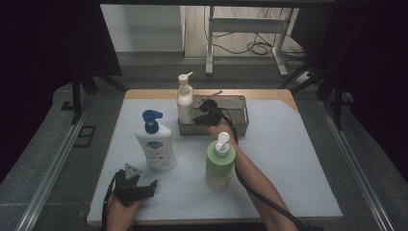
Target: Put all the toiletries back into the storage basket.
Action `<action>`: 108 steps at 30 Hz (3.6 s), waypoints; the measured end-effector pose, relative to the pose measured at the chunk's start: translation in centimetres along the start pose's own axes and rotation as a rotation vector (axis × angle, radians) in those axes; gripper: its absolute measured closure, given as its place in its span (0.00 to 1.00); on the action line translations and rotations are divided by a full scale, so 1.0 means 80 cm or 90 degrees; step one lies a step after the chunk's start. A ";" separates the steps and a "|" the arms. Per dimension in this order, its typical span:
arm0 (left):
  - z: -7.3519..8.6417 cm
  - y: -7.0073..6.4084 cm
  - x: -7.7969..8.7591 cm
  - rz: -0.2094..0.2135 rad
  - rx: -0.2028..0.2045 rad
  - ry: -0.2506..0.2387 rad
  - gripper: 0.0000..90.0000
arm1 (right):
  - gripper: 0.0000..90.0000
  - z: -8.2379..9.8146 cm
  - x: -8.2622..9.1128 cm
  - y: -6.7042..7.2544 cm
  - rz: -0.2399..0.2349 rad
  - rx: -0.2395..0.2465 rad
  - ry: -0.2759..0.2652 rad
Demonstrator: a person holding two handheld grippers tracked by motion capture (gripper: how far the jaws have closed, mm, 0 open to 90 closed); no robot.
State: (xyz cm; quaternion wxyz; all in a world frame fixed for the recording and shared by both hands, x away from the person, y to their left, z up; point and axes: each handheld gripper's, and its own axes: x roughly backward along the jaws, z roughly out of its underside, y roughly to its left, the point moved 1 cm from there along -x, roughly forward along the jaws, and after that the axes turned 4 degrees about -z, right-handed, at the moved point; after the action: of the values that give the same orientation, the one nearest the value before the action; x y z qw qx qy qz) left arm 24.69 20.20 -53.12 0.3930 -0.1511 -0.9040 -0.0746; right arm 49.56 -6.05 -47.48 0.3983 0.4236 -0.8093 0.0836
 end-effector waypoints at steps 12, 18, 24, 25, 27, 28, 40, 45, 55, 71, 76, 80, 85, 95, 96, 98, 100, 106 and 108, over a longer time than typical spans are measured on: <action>0.000 0.000 0.000 0.000 0.000 0.000 0.14 | 0.96 0.002 -0.001 0.000 -0.008 -0.008 -0.004; 0.000 0.000 0.000 0.000 0.000 0.000 0.14 | 0.90 0.002 0.001 0.001 0.004 0.001 -0.001; 0.000 0.000 0.000 0.000 -0.001 0.001 0.14 | 0.87 0.003 0.012 0.002 0.006 0.005 -0.015; 0.000 0.000 0.000 -0.001 -0.001 0.001 0.14 | 0.87 0.003 0.015 0.002 0.006 0.008 -0.015; 0.000 0.000 0.000 -0.001 -0.001 0.001 0.14 | 0.85 0.003 0.021 0.001 0.006 0.015 -0.022; 0.000 0.000 0.000 -0.001 -0.001 0.001 0.14 | 0.84 0.004 0.025 0.002 0.007 0.011 -0.024; 0.000 0.000 0.000 -0.001 -0.001 0.000 0.14 | 0.68 0.018 0.073 0.006 -0.008 0.027 -0.058; 0.000 0.000 0.000 -0.001 0.000 0.000 0.14 | 0.60 0.023 0.097 0.009 -0.015 0.038 -0.068; 0.000 0.000 0.000 0.000 0.001 -0.001 0.14 | 0.41 0.041 0.131 0.008 -0.005 0.055 -0.069; 0.000 0.000 0.000 -0.001 0.000 0.000 0.14 | 0.21 0.088 0.167 0.000 -0.025 0.075 -0.063; 0.000 0.000 0.000 0.000 0.000 0.000 0.14 | 0.16 0.105 0.178 0.002 -0.017 0.089 -0.058; 0.000 0.000 0.000 -0.001 0.000 0.000 0.14 | 0.15 0.120 0.185 0.003 -0.011 0.099 -0.056; 0.000 0.000 0.000 -0.001 0.000 0.000 0.14 | 0.13 0.143 0.192 0.001 -0.001 0.105 -0.055; 0.000 0.000 0.000 -0.001 0.000 0.000 0.14 | 0.06 0.188 0.202 0.008 -0.010 0.089 -0.061; 0.000 0.000 0.000 -0.001 0.000 0.000 0.14 | 0.06 0.192 0.202 0.009 -0.012 0.089 -0.060; 0.000 0.000 0.000 -0.001 0.000 0.000 0.14 | 0.04 0.201 0.203 0.012 -0.014 0.092 -0.059; 0.000 0.000 0.000 -0.001 0.000 0.000 0.14 | 0.01 0.208 0.204 0.016 -0.015 0.095 -0.059; 0.000 0.000 0.000 -0.001 0.000 0.000 0.14 | 0.00 0.223 0.205 0.033 -0.033 0.109 -0.056; 0.000 0.000 0.000 -0.001 -0.001 0.000 0.14 | 0.00 0.226 0.205 0.040 -0.042 0.116 -0.058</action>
State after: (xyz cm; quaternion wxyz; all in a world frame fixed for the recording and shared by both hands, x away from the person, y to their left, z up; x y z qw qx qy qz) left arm 24.69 20.19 -53.12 0.3930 -0.1504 -0.9040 -0.0754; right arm 31.45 -22.76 -47.19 0.3234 0.4878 -0.8013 0.1240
